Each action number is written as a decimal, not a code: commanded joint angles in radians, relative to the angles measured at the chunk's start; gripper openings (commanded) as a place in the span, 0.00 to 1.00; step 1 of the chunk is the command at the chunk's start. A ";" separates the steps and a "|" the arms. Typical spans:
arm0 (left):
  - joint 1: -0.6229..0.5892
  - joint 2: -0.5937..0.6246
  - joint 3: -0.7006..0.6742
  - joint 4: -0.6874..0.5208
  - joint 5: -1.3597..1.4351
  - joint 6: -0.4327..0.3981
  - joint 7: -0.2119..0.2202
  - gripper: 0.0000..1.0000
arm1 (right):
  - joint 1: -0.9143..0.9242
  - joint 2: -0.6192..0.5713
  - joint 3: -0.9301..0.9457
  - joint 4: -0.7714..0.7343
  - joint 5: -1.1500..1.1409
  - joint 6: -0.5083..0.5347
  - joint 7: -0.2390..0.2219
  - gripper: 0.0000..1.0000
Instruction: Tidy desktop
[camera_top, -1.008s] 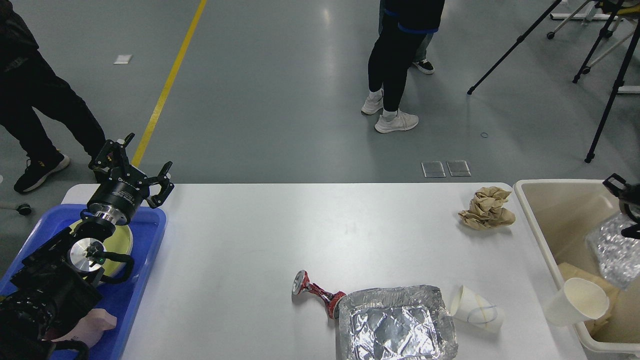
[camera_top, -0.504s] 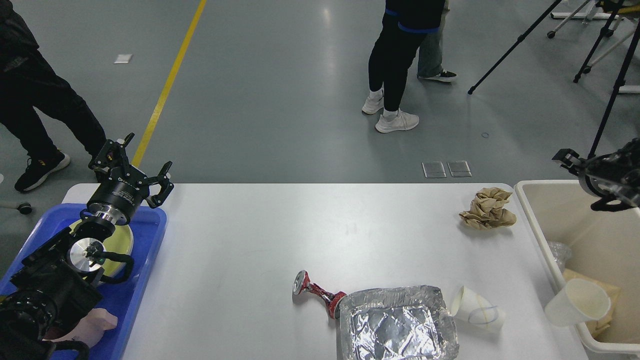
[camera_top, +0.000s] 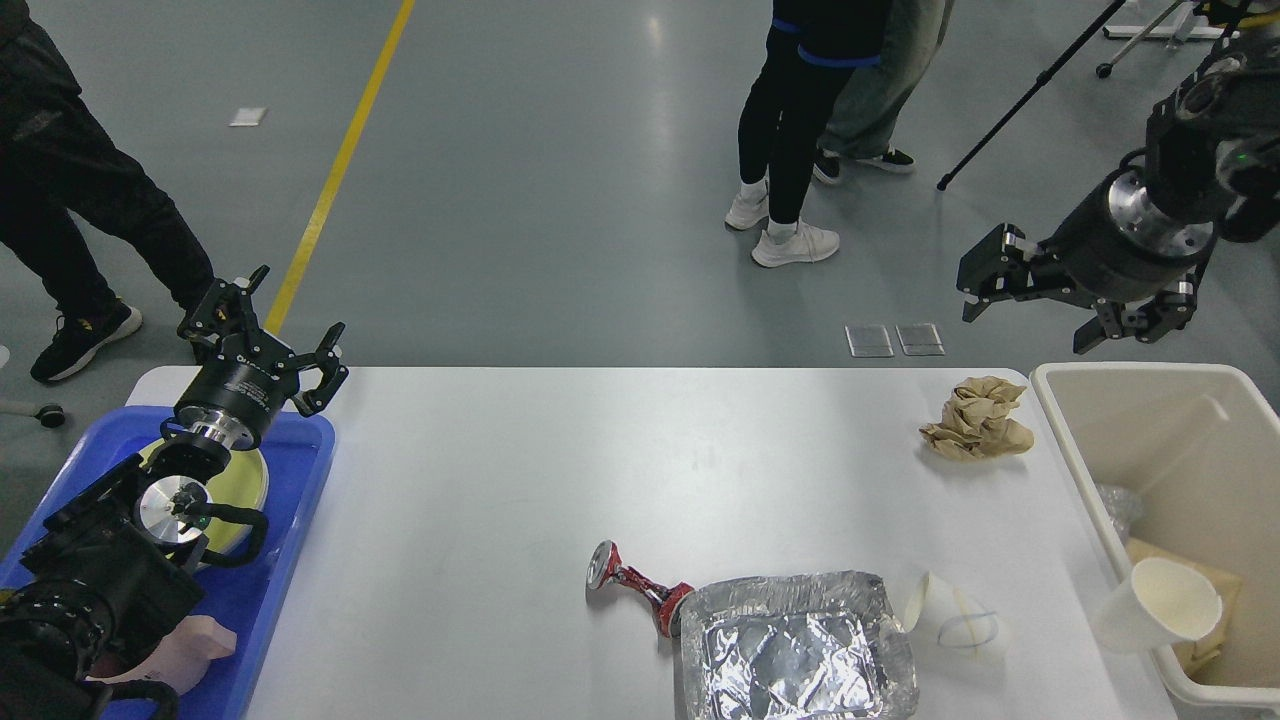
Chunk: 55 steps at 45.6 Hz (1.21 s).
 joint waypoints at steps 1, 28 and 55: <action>0.000 0.000 0.000 0.000 0.000 0.000 0.000 0.96 | 0.130 -0.003 -0.007 0.109 0.004 0.052 0.000 1.00; 0.000 0.000 0.000 0.000 0.000 0.000 0.000 0.96 | -0.325 0.011 0.115 0.098 0.029 -0.228 0.000 1.00; 0.000 0.000 0.000 0.000 0.000 0.000 0.000 0.96 | -0.636 0.221 0.115 -0.069 -0.057 -0.402 -0.005 1.00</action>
